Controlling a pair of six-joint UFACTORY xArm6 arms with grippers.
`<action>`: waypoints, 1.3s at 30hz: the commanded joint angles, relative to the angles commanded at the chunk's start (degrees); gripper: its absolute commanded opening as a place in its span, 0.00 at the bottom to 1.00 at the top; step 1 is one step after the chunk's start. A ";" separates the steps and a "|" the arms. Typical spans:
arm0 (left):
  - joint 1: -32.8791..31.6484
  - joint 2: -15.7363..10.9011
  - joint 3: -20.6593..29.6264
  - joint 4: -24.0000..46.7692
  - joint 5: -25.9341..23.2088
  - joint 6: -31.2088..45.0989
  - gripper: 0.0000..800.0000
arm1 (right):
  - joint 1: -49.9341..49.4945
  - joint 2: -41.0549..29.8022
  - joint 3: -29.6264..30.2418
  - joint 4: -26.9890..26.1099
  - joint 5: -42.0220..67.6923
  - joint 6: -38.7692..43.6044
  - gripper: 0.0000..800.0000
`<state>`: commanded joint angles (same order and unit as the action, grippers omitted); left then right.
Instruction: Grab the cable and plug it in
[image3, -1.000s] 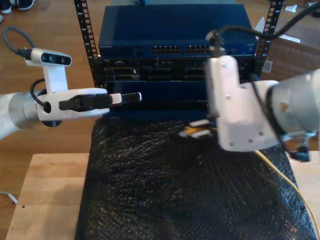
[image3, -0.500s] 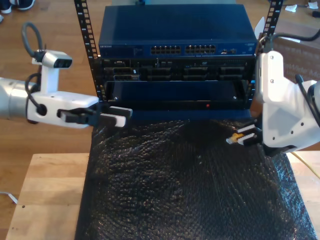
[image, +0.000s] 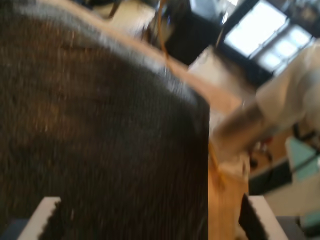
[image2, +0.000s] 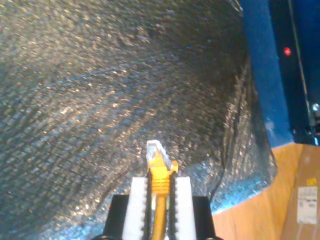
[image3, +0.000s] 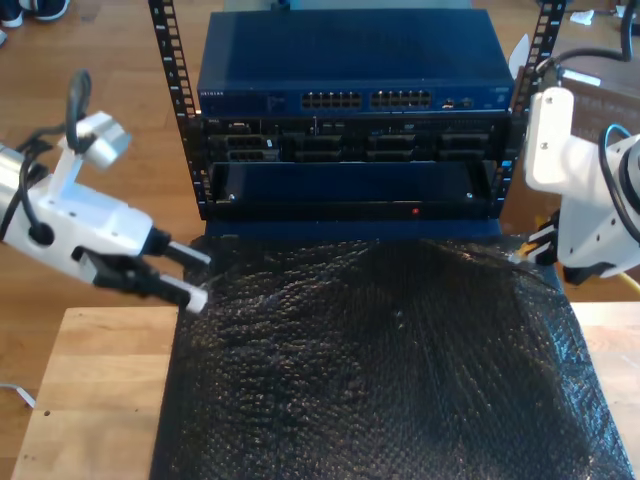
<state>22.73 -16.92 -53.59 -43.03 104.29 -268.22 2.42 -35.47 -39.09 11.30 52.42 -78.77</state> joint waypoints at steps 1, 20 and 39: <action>0.00 -0.35 0.09 1.23 -0.26 0.53 1.00 | 0.09 0.53 -0.18 -0.62 -0.44 0.53 0.00; 9.85 -1.93 0.35 14.42 -1.05 17.67 1.00 | 6.51 9.23 -1.23 -17.49 -6.86 14.33 0.00; 31.56 -3.34 10.20 32.79 -1.05 51.25 1.00 | 10.02 12.66 -1.14 -24.00 -7.30 19.96 0.00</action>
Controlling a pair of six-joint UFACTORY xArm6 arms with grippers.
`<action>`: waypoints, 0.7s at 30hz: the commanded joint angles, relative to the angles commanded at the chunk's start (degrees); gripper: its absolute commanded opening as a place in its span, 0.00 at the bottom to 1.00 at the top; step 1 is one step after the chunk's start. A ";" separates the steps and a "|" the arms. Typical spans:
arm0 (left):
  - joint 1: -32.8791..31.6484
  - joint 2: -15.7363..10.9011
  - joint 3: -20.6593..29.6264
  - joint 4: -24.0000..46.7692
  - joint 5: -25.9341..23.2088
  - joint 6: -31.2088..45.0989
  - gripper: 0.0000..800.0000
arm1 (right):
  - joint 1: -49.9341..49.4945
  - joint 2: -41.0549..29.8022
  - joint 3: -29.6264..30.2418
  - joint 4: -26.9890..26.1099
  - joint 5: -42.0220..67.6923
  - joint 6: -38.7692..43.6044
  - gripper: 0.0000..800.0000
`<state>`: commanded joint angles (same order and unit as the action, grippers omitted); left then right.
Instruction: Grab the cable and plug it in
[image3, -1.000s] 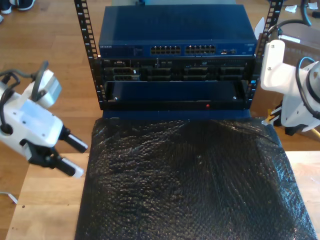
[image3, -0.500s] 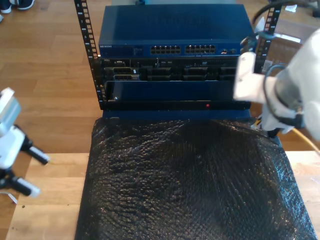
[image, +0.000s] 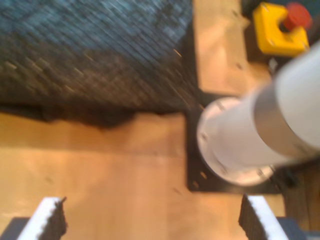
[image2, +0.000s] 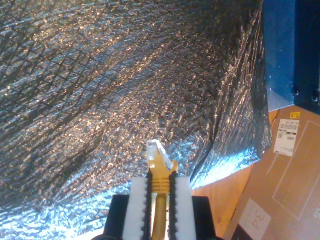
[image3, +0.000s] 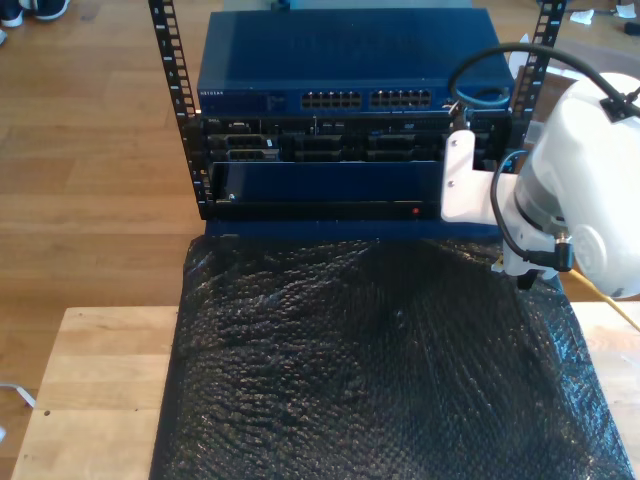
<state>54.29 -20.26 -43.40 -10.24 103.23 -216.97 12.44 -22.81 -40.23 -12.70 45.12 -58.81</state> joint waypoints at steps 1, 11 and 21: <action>1.49 0.00 0.97 0.44 -0.09 2.20 1.00 | 0.00 0.00 0.00 0.00 0.00 0.00 0.00; 13.54 0.00 8.79 8.26 -4.04 18.90 1.00 | 0.44 0.00 -0.09 0.00 0.00 0.00 0.00; 18.11 -4.75 18.11 12.75 -10.55 27.16 1.00 | 0.53 0.18 0.18 0.09 0.09 0.00 0.00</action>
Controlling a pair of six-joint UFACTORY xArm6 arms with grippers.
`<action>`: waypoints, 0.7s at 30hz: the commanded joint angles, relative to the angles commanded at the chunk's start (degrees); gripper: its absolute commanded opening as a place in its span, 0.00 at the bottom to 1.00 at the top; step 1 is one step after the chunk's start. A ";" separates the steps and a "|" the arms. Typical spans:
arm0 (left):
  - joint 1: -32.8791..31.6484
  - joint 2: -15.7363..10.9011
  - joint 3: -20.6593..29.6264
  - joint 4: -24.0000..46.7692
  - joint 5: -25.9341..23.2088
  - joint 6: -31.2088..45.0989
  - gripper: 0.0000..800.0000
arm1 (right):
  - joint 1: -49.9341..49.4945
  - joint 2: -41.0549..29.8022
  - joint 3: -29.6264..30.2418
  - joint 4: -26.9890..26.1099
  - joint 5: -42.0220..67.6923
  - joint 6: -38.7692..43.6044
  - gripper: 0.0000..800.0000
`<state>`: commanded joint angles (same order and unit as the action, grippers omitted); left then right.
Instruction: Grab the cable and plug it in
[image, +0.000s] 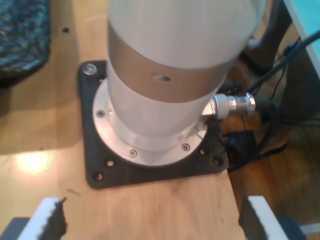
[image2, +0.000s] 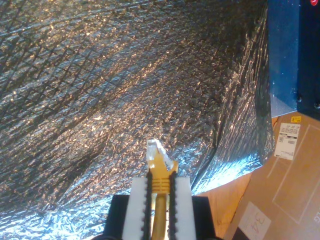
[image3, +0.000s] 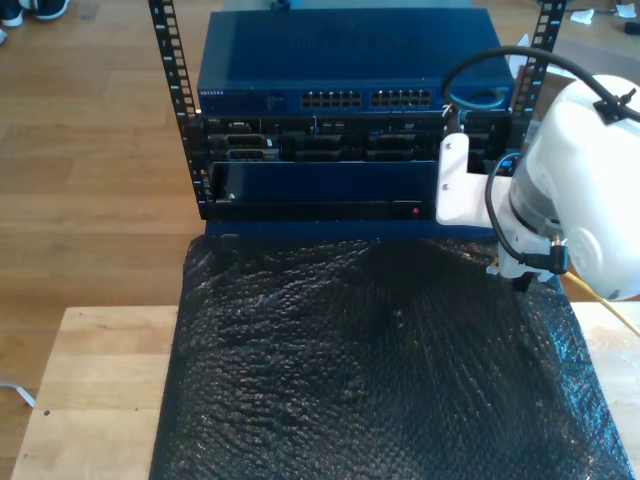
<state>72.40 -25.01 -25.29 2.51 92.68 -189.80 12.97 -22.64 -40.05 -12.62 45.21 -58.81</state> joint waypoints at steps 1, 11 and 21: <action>0.00 -0.97 1.05 0.70 -0.88 0.62 1.00 | 0.00 0.00 0.09 0.00 0.00 0.00 0.00; 0.79 -5.80 9.85 1.76 -12.48 3.78 1.00 | -0.09 0.18 0.26 0.00 0.00 -0.09 0.00; 5.36 -5.71 16.88 1.49 -25.32 8.00 1.00 | 1.76 0.18 0.35 -0.35 -3.78 0.00 0.00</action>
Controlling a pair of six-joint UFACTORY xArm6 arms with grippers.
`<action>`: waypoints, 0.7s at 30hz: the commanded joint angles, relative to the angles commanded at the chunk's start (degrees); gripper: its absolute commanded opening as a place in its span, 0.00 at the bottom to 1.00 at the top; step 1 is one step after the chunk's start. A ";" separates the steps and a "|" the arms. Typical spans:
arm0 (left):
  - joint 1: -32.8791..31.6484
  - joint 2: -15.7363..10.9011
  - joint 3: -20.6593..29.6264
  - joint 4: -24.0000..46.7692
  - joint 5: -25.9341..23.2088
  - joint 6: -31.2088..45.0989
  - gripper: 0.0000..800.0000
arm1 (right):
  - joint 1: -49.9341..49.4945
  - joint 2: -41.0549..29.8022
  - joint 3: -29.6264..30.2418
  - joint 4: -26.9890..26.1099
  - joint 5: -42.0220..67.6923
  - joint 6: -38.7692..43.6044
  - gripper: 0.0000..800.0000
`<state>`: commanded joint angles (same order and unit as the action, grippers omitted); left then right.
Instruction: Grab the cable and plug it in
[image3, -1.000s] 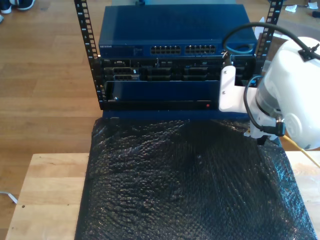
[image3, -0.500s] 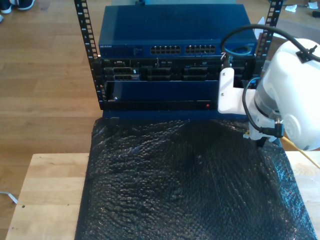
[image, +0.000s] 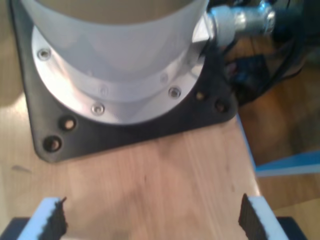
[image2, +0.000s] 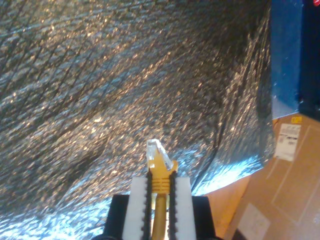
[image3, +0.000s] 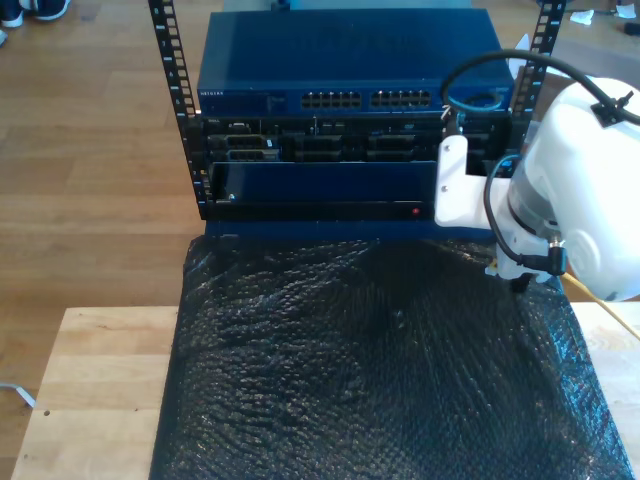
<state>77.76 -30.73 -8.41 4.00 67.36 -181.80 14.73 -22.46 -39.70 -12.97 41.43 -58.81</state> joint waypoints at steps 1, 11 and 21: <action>0.35 0.00 0.26 -0.09 -0.88 0.00 1.00 | 0.44 0.00 0.09 -0.26 -0.62 0.00 0.00; 1.76 0.44 2.90 -0.09 -6.51 -0.09 1.00 | 0.53 -0.09 2.02 -2.64 -11.69 0.09 0.00; 1.85 0.70 2.73 -0.18 -6.51 -0.09 1.00 | 0.62 1.49 3.60 -6.24 -24.70 0.09 0.00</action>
<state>79.60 -30.02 -5.68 3.82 60.86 -181.89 15.34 -20.97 -36.10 -19.21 16.73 -58.73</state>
